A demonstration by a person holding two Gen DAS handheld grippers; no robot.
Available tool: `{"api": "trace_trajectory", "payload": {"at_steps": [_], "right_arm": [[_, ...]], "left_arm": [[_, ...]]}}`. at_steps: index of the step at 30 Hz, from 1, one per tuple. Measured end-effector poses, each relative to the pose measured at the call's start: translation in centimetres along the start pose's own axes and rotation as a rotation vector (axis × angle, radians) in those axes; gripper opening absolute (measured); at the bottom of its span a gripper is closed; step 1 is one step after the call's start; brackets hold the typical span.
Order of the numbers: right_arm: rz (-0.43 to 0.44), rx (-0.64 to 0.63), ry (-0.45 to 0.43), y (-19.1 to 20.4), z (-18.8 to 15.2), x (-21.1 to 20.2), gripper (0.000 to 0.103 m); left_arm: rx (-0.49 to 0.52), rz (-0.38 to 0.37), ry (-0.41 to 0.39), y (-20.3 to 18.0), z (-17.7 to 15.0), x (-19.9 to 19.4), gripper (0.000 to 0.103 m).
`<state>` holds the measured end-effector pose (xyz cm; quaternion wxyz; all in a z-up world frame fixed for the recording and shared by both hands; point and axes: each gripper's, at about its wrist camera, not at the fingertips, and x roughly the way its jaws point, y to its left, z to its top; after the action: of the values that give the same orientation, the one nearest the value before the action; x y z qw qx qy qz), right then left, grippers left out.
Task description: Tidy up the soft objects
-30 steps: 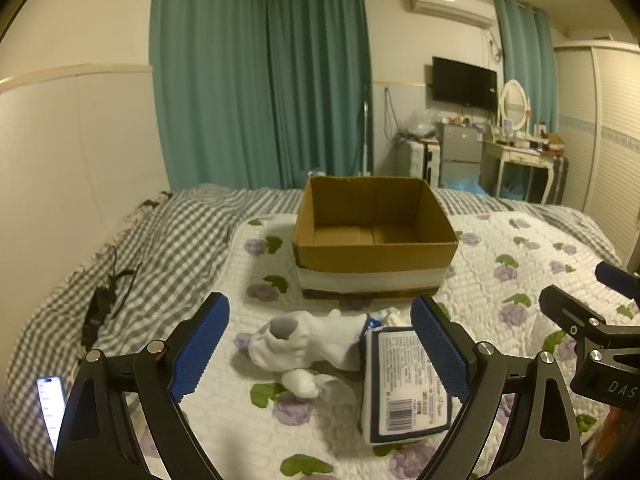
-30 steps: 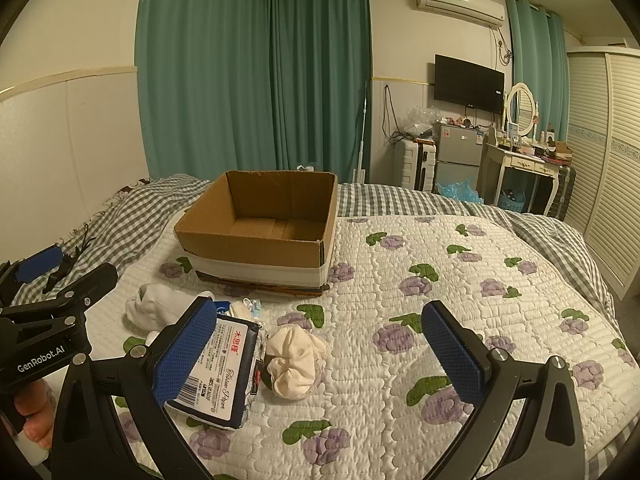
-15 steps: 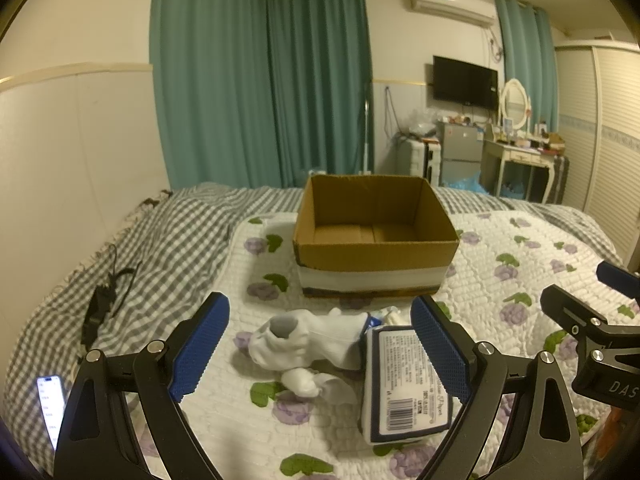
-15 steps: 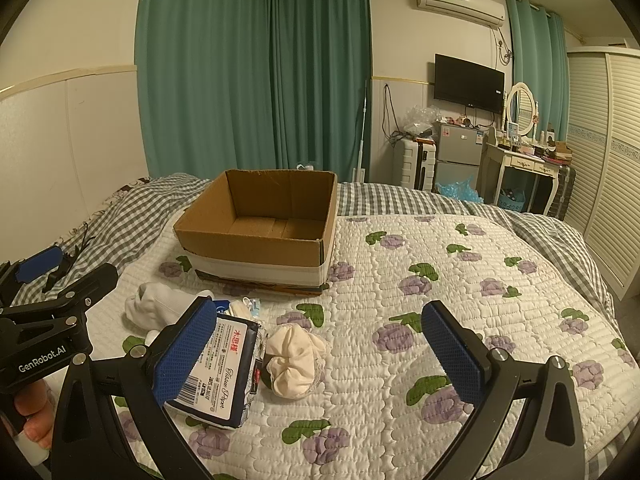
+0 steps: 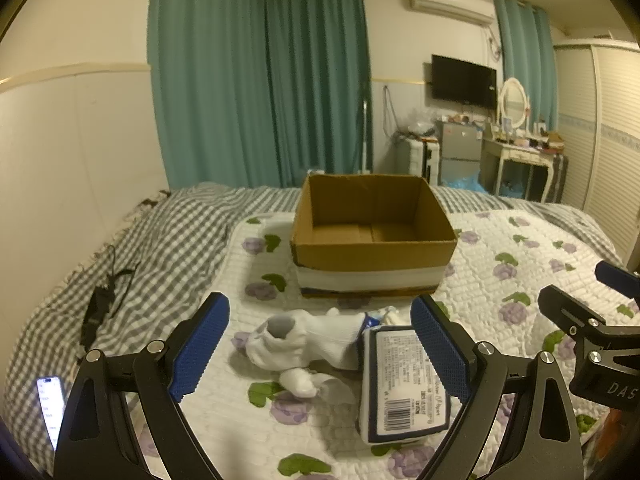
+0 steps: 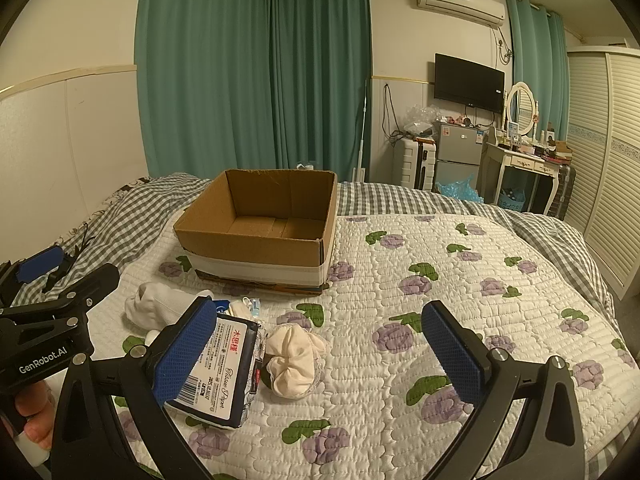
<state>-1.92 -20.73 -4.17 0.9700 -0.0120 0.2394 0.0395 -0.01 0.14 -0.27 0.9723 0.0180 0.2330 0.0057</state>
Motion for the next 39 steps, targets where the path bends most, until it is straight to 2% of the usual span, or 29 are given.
{"api": "trace_trajectory", "payload": {"at_steps": [13,20,24,32,36,39], "right_arm": [[-0.005,-0.017,-0.005,-0.8,-0.8,-0.5,0.103],[-0.011,-0.081,0.006,-1.0,1.3,-1.7,0.103],[0.054,-0.145,0.064,-1.1,1.9,-1.0,0.103],[0.135,-0.276,0.247,-2.1,1.5,4.3,0.103],[0.088,-0.375,0.282,-2.3,0.5,7.5,0.103],[0.097,-0.422,0.319,-2.4,-0.7,9.4,0.103]], "left_arm": [[0.002,-0.007,0.0,-0.2,-0.9,-0.6,0.094],[0.009,-0.035,-0.006,-1.3,0.0,-1.8,0.094],[0.009,-0.036,0.01,-1.9,-0.1,-1.6,0.094],[-0.034,-0.042,0.15,-2.9,-2.4,1.1,0.094],[0.008,-0.043,0.266,-4.3,-5.1,4.0,0.094],[-0.024,-0.108,0.357,-4.9,-6.8,5.5,0.094]]}}
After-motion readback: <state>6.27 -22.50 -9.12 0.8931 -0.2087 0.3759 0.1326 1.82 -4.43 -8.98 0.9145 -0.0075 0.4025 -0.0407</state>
